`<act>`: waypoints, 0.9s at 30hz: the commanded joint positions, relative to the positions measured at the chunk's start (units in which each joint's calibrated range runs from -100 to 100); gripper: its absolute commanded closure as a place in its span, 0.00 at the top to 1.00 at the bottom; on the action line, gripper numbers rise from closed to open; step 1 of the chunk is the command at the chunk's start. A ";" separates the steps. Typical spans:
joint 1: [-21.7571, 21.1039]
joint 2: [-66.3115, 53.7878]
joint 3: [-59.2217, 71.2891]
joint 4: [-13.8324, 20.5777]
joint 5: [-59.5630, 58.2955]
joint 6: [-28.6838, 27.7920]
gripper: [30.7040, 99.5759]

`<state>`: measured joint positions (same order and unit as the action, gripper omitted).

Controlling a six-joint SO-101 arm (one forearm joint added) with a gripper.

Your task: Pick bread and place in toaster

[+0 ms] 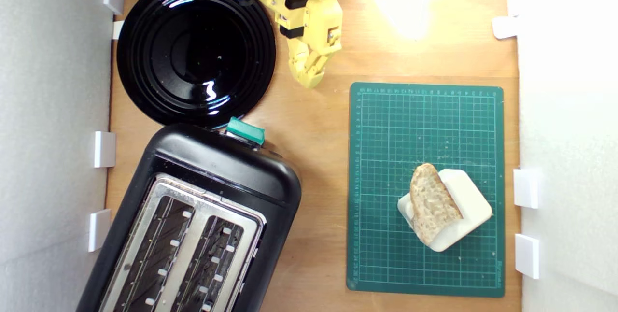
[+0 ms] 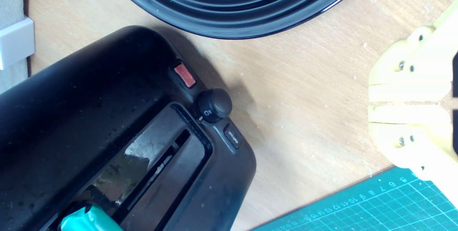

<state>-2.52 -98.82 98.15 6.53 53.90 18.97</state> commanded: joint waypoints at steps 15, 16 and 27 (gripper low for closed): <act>-0.54 -0.01 -0.06 -0.73 -0.06 0.16 0.00; -0.63 -0.01 -0.15 -0.73 -0.14 0.26 0.00; -1.67 0.40 -0.87 -0.64 -1.68 0.26 0.00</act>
<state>-3.89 -98.82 98.15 6.09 53.90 19.02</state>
